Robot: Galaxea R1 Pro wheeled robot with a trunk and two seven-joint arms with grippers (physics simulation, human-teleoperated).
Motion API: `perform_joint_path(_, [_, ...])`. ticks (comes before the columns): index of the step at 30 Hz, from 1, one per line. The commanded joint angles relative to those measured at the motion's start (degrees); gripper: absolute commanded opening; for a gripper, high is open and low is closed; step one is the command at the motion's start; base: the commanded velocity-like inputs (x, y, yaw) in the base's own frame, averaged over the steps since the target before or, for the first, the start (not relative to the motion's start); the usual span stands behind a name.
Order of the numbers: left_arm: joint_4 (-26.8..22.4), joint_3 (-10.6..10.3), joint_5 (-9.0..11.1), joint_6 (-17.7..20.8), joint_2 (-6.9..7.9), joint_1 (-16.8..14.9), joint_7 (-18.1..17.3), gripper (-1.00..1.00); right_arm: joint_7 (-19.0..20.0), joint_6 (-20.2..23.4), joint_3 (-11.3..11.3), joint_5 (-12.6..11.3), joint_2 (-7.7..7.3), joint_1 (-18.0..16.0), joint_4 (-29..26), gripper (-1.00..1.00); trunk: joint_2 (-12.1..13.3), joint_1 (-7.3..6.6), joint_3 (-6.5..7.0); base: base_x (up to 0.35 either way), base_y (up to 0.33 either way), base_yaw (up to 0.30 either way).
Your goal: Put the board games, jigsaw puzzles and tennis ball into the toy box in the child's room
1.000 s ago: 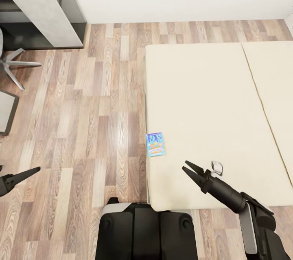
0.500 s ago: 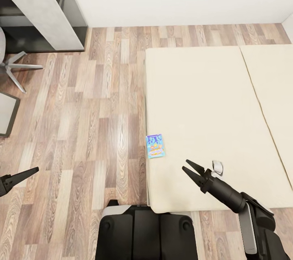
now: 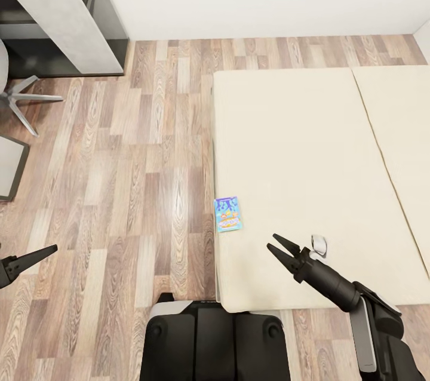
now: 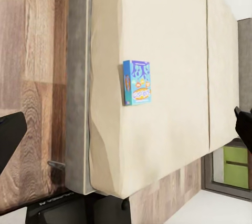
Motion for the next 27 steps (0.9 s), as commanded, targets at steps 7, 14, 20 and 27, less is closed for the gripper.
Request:
perform_joint_path(7, [0.0, 0.0, -0.1, 0.6, -0.02, 0.0, -0.3, 1.00, -1.1, 0.5, -0.1, -0.1, 0.06, 0.0, 0.0, 1.00, -0.1, 0.03, -0.06, 0.000, 0.000, 0.000])
perform_joint_path(14, [0.0, 0.0, -0.1, 0.5, -0.02, 0.0, -0.3, 1.00, -1.4, 0.1, 0.0, -0.2, 0.12, 0.0, 0.0, 1.00, -0.1, 0.03, 0.24, 0.000, 0.000, 0.000])
perform_joint_path(20, [0.0, 0.0, -0.1, 0.5, -0.02, 0.0, -0.3, 1.00, -1.4, -1.3, 0.8, -0.2, 0.09, 0.0, 0.0, 1.00, -0.1, 0.03, 0.75, 0.000, 0.000, 0.000])
perform_joint_path(27, [0.0, 0.0, 0.0, 0.5, -0.03, 0.0, -0.3, 1.00, -1.4, -1.6, 1.0, -0.1, 0.09, 0.0, 0.0, 1.00, -0.1, 0.03, 1.39, 0.000, 0.000, 0.000])
